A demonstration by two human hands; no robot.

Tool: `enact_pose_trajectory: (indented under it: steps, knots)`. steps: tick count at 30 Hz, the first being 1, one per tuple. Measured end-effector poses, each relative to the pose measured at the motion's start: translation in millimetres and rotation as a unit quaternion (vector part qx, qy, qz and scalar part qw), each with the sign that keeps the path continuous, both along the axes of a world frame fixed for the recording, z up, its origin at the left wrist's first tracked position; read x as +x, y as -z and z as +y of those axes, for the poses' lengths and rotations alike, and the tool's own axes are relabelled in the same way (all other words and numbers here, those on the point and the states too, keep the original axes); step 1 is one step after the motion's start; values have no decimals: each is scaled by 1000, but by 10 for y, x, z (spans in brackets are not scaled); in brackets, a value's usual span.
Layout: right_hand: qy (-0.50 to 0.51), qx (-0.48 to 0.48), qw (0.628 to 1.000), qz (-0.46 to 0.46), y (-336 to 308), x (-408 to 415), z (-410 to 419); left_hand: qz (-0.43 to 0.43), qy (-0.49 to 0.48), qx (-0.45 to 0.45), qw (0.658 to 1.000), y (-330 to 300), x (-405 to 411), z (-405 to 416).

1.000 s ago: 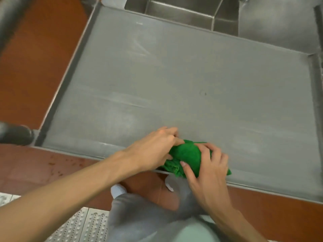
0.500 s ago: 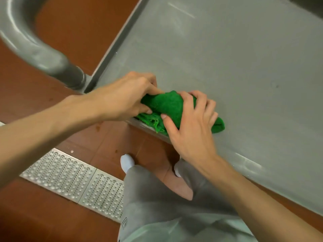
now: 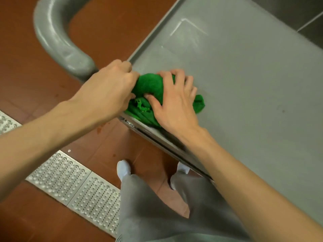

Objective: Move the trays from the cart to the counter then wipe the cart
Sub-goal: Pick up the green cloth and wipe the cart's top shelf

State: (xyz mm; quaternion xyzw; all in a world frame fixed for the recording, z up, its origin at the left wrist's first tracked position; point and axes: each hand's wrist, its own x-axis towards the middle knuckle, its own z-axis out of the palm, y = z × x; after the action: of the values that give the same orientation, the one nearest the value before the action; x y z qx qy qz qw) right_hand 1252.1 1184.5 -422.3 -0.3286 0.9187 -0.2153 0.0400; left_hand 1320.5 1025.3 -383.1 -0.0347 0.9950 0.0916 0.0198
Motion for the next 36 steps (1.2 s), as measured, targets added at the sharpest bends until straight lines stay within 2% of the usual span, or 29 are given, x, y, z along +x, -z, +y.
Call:
enact_pose_trajectory:
  steps: [7, 19, 27, 36]
  knots:
    - [-1, -17, 1000, 19, 31, -727, -217, 75, -87, -12, 993, 118, -521, 56]
    - [83, -43, 996, -2, 83, -2620, 112, 118, -79, -9, 990, 226, -2572, 373]
    - [165, -43, 985, 2, 64, -3264, 1043, 104, -50, 47, 992, 159, -3427, 1224]
    - [264, -36, 964, 0, 13, -3183, 2430, 96, 45, 125, 986, 168, -3627, 2466]
